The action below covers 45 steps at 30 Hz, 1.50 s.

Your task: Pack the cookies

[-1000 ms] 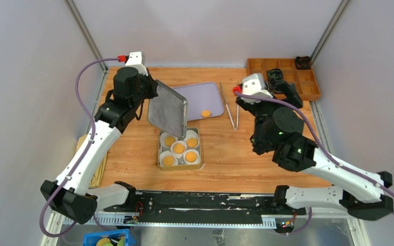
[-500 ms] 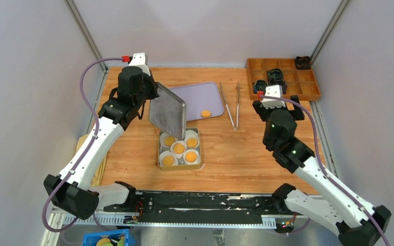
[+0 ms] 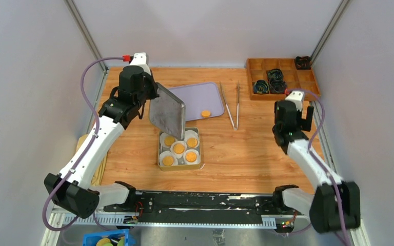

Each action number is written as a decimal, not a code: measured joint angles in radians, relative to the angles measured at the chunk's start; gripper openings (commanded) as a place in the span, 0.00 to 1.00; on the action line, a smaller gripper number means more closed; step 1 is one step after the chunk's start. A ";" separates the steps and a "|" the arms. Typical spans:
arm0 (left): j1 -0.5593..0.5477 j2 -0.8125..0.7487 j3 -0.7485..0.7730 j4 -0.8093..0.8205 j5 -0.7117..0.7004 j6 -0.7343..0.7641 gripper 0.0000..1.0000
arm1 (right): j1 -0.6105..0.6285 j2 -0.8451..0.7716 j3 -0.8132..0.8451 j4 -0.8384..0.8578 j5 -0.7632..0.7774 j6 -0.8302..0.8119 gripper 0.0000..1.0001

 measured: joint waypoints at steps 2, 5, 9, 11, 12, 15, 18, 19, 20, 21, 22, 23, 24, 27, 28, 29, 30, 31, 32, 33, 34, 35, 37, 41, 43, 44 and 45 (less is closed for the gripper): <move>-0.001 0.008 0.000 0.000 0.000 0.000 0.00 | -0.055 0.154 0.128 -0.099 0.015 0.060 1.00; -0.007 0.031 0.006 -0.001 -0.003 0.005 0.00 | -0.062 0.396 0.360 -0.241 0.040 0.114 1.00; -0.016 0.060 0.006 -0.006 -0.013 0.013 0.00 | -0.048 0.567 0.500 -0.340 0.004 0.150 1.00; -0.018 0.064 0.003 -0.007 -0.018 0.015 0.00 | -0.053 0.571 0.500 -0.376 -0.064 0.175 1.00; -0.018 0.065 0.002 -0.007 -0.020 0.014 0.00 | -0.059 0.564 0.500 -0.387 -0.093 0.187 1.00; -0.019 0.072 0.001 -0.007 -0.022 0.014 0.00 | -0.067 0.541 0.518 -0.407 -0.169 0.175 1.00; -0.019 0.092 0.001 -0.006 -0.022 0.014 0.00 | -0.066 0.546 0.628 -0.458 -0.221 0.134 1.00; -0.019 0.103 0.001 -0.006 -0.022 0.014 0.00 | -0.064 0.547 0.671 -0.474 -0.241 0.124 1.00; -0.019 0.111 0.001 -0.006 -0.022 0.014 0.00 | -0.064 0.548 0.723 -0.487 -0.273 0.112 1.00; -0.021 0.122 0.001 -0.006 -0.022 0.014 0.00 | -0.064 0.547 0.766 -0.499 -0.304 0.108 1.00; -0.022 0.132 0.001 -0.007 -0.023 0.014 0.00 | -0.064 0.542 0.804 -0.506 -0.344 0.108 1.00; -0.024 0.140 0.001 -0.007 -0.023 0.014 0.00 | -0.064 0.534 0.827 -0.507 -0.383 0.116 1.00; -0.027 0.147 0.001 -0.007 -0.024 0.014 0.00 | -0.064 0.522 0.834 -0.507 -0.426 0.131 1.00; -0.032 0.156 0.001 -0.007 -0.029 0.015 0.00 | -0.064 0.502 0.846 -0.554 -0.589 0.187 1.00; -0.032 0.157 0.001 -0.007 -0.030 0.016 0.00 | -0.061 0.504 0.859 -0.581 -0.647 0.202 1.00; -0.033 0.157 0.001 -0.007 -0.031 0.018 0.00 | -0.055 0.509 0.871 -0.604 -0.694 0.213 1.00; -0.033 0.158 0.001 -0.006 -0.034 0.018 0.00 | -0.043 0.511 0.876 -0.625 -0.724 0.216 1.00; -0.033 0.158 0.001 -0.007 -0.037 0.019 0.00 | -0.027 0.510 0.877 -0.640 -0.735 0.215 1.00; -0.033 0.159 0.000 -0.006 -0.038 0.019 0.00 | 0.001 0.507 0.876 -0.658 -0.731 0.211 1.00; -0.033 0.159 -0.003 -0.005 -0.039 0.018 0.00 | 0.037 0.502 0.874 -0.669 -0.730 0.207 1.00; -0.034 0.158 -0.008 0.000 -0.040 0.018 0.00 | 0.075 0.494 0.866 -0.670 -0.734 0.202 1.00; -0.034 0.158 -0.018 0.007 -0.039 0.018 0.00 | 0.103 0.483 0.854 -0.669 -0.744 0.200 1.00; -0.036 0.158 -0.039 0.012 -0.031 0.017 0.00 | 0.163 0.442 0.811 -0.662 -0.798 0.201 1.00; -0.045 0.182 0.012 -0.071 -0.014 -0.002 0.00 | 0.250 0.359 0.737 -0.632 -0.800 0.189 0.99; -0.048 0.224 0.111 -0.126 -0.001 -0.014 0.00 | 0.343 0.327 0.710 -0.603 -0.768 0.168 0.99; -0.050 0.245 0.160 -0.140 0.005 -0.021 0.00 | 0.407 0.316 0.696 -0.581 -0.746 0.149 1.00; -0.051 0.265 0.209 -0.151 0.011 -0.028 0.00 | 0.476 0.309 0.680 -0.557 -0.713 0.126 1.00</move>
